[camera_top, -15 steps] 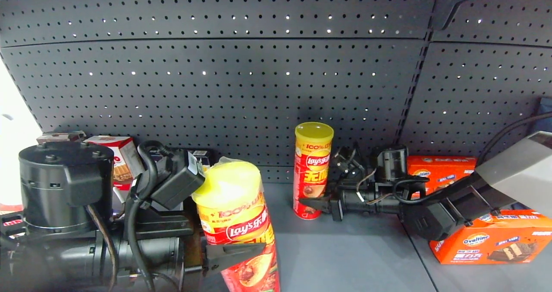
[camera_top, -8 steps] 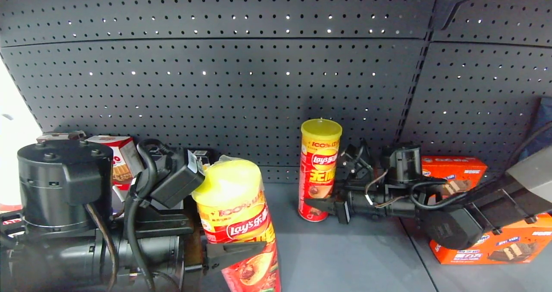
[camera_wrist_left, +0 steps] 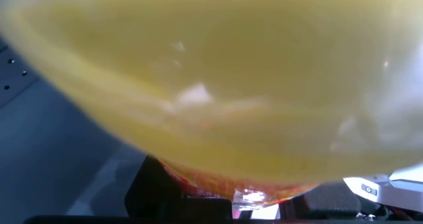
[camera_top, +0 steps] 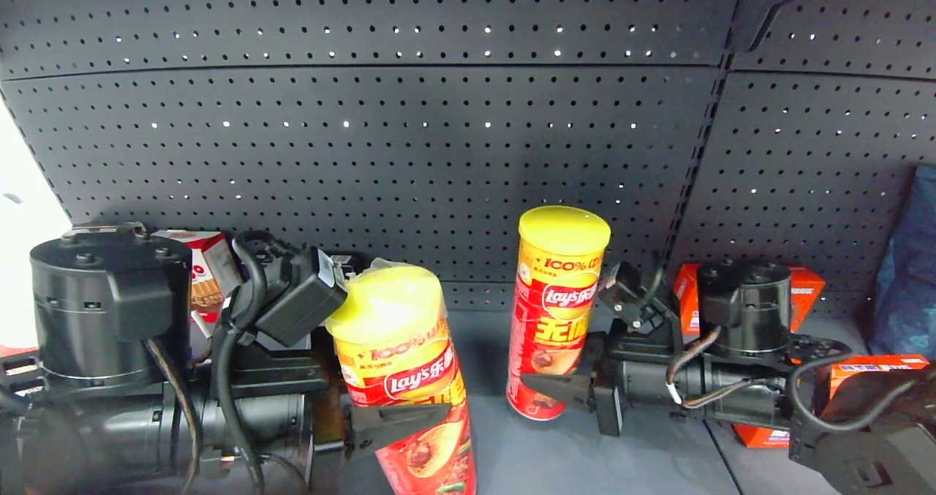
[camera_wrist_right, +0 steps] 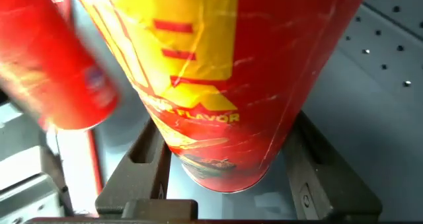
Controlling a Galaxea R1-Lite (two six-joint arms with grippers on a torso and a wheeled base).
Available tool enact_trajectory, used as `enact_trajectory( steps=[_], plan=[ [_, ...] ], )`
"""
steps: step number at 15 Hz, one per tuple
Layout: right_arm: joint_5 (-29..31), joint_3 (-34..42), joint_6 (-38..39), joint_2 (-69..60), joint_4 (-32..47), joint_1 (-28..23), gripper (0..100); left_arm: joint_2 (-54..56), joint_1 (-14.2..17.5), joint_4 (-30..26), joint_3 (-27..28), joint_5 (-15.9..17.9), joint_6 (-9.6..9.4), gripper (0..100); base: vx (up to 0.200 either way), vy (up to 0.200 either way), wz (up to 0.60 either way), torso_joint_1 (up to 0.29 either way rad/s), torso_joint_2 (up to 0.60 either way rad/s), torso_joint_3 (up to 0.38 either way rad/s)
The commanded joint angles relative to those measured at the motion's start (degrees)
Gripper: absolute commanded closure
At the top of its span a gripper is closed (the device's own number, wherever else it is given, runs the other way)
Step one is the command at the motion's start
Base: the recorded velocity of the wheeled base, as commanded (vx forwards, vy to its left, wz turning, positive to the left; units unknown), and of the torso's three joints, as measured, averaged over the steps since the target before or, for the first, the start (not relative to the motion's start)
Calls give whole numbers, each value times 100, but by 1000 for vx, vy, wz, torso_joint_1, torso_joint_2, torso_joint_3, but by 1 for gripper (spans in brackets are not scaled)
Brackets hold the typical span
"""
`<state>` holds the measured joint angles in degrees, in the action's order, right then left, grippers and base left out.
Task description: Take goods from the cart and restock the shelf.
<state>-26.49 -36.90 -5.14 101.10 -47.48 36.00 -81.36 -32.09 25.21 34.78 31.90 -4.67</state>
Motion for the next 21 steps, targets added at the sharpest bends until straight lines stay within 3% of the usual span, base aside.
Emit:
enact_trajectory(
  steps=[1,7,16,17,21],
  plan=[
    [74,508,22,-248,-402,118,100,-3,27,-7,20,-9,10,100,0,0,0,0,0,0],
    [294,1484,207,-204,-1255,487,100,-11,88,-16,73,-35,10,100,0,0,0,0,0,0],
    [294,1642,207,-2,-1281,496,100,-20,88,-16,55,-44,10,100,0,0,0,0,0,0],
    [294,1651,198,15,-1281,496,0,-20,88,-16,46,-44,10,100,0,0,0,0,0,0],
    [302,1800,180,-37,-1307,469,0,-20,88,-16,29,-44,10,100,0,0,0,0,0,0]
  ],
)
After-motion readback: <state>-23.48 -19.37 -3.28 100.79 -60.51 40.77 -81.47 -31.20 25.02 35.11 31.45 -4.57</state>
